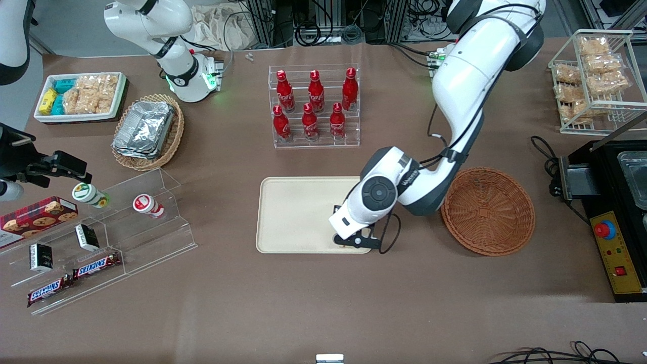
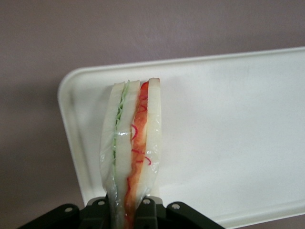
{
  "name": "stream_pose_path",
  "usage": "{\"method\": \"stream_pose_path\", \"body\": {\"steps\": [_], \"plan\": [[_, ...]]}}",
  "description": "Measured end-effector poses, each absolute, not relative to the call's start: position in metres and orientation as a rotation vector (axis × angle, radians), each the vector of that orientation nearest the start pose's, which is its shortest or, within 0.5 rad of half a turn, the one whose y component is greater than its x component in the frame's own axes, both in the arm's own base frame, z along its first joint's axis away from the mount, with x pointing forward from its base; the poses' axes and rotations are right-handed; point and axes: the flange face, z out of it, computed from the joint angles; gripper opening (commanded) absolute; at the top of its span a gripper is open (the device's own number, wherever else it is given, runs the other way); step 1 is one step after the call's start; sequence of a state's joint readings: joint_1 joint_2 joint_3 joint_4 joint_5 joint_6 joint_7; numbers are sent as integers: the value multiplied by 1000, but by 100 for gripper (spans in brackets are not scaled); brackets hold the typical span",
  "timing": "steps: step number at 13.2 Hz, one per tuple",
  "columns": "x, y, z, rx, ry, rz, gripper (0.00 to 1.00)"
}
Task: Place sandwich from basket to tray
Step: 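Carry the sandwich over to the cream tray with the left gripper, then lower the sandwich onto the tray and open the left gripper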
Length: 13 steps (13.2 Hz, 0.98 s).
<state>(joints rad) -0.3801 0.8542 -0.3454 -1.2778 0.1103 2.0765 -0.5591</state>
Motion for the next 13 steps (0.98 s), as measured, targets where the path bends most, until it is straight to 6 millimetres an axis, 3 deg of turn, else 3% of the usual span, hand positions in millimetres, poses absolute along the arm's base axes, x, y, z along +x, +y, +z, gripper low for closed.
{"method": "stream_pose_path", "body": {"steps": [3, 4, 5, 6, 11, 13], "plan": [[604, -436, 238, -3189, 191, 122, 2], [605, -434, 236, -3182, 182, 118, 29], [605, -434, 236, -3181, 177, 116, 77], [605, -434, 236, -3180, 175, 116, 99], [608, -433, 243, -3189, 96, 98, 99], [612, -432, 262, -3200, 18, 64, 99]]}}
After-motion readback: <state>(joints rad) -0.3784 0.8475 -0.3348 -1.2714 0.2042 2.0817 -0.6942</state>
